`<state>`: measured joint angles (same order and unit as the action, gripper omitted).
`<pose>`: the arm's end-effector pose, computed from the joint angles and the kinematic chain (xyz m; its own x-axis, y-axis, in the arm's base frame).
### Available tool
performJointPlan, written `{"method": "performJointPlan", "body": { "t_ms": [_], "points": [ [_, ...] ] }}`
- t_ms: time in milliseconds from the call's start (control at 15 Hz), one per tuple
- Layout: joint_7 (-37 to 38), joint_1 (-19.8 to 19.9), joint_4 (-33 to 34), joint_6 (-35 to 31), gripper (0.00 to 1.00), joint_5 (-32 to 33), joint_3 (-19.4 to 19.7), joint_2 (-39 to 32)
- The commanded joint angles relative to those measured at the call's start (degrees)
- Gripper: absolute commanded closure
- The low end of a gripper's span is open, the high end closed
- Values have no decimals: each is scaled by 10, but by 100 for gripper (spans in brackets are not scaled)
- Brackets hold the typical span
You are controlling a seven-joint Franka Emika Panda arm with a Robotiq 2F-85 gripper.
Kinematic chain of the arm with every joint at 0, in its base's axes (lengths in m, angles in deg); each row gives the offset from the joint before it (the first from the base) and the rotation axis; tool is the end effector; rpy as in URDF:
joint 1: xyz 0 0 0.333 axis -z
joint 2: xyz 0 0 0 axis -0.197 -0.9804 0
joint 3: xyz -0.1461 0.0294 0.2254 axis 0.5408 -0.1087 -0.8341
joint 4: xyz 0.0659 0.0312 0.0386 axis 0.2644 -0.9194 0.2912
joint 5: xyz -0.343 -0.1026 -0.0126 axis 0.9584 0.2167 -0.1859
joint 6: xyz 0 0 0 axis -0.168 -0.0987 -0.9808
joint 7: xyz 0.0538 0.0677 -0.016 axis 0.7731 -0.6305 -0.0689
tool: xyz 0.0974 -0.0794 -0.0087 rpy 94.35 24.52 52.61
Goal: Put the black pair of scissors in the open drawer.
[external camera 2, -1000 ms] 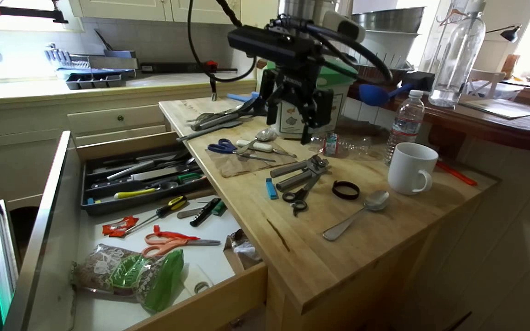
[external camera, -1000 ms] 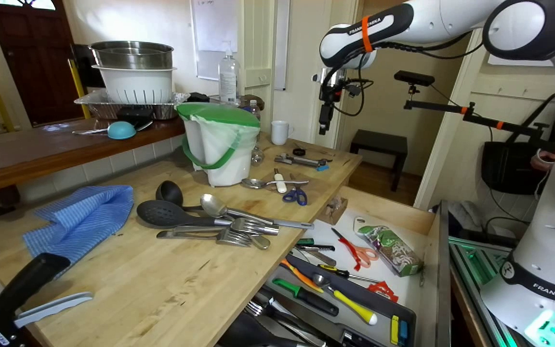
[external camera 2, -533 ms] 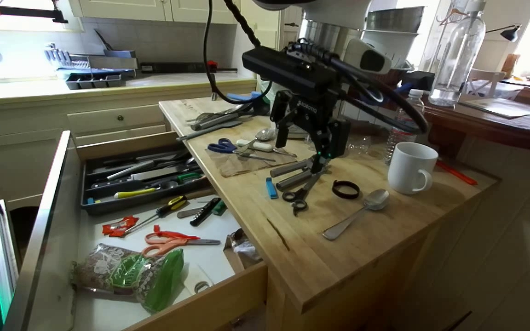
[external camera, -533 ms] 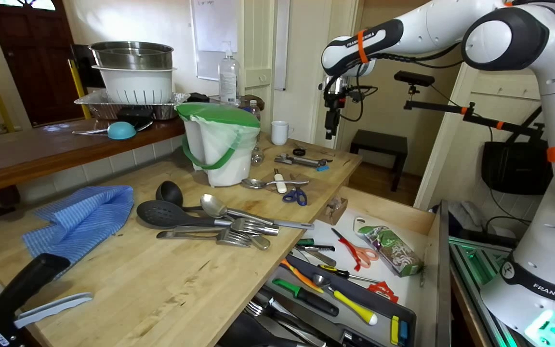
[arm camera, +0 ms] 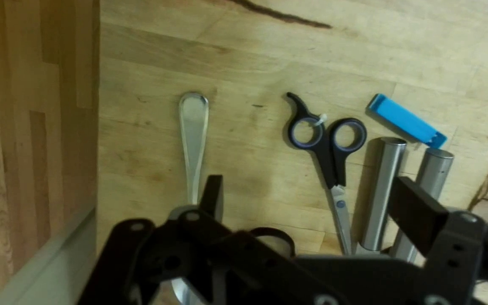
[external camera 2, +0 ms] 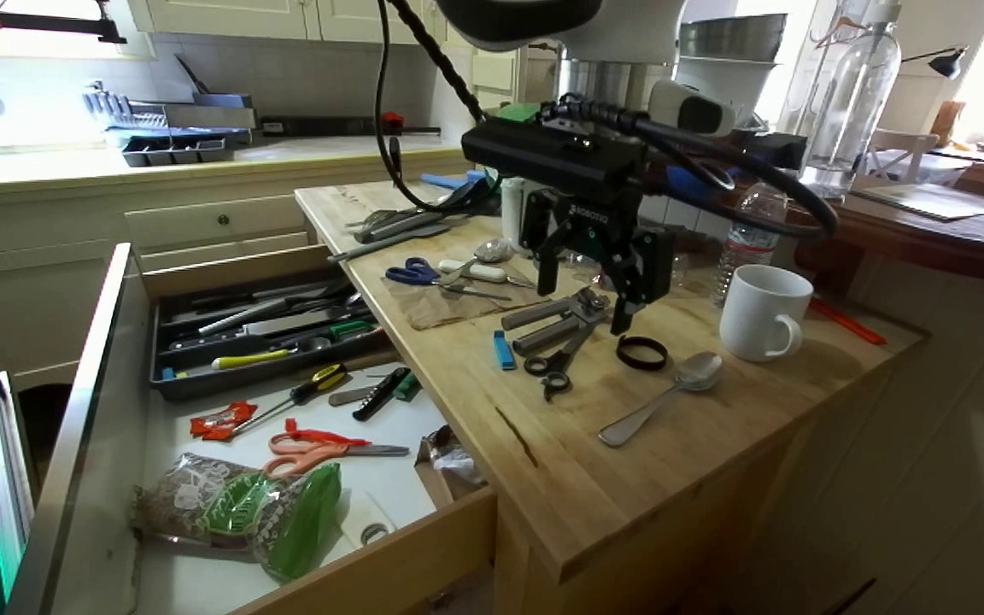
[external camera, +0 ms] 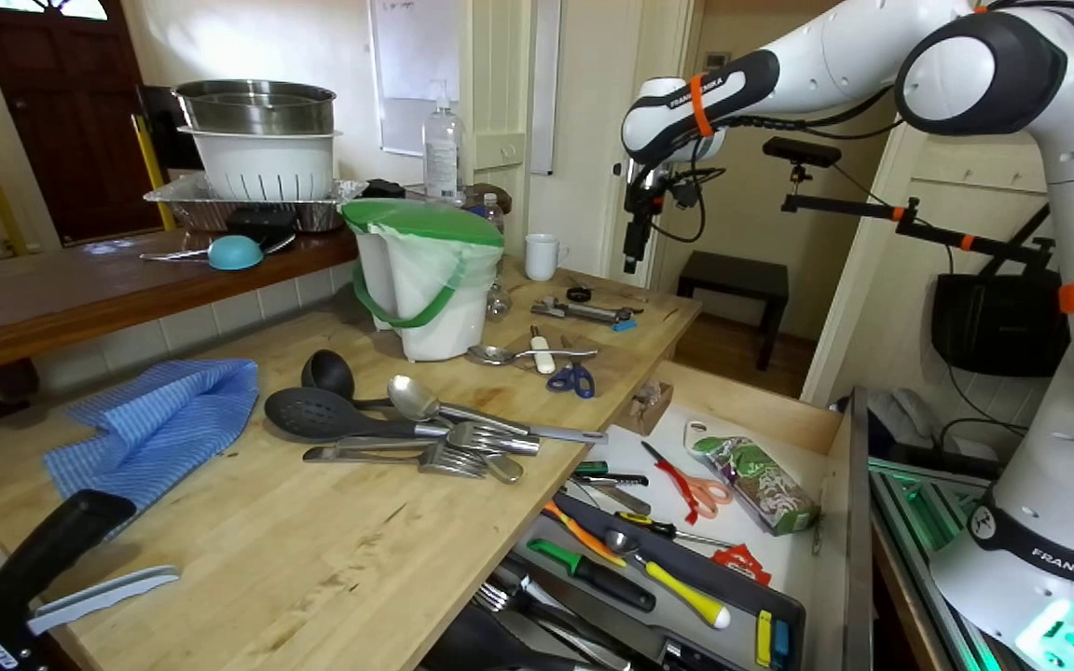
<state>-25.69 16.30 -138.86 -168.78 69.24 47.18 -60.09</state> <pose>0.4823 -0.4121 0.3427 0.9966 -0.0799 0.0195 -0.0805 -0.9964 0.0283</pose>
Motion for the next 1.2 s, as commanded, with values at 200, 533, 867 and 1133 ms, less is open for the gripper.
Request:
{"method": "performJointPlan", "body": {
  "t_ms": [200,533,867,1133],
  "points": [
    [2,-11,-87,-135,0,63,-19,2],
    [3,-7,-83,-124,0,57,-35,-4],
    [-11,5,-45,-97,0,47,-41,-30],
    [-10,11,-18,-93,0,44,-48,-54]
  ]
}}
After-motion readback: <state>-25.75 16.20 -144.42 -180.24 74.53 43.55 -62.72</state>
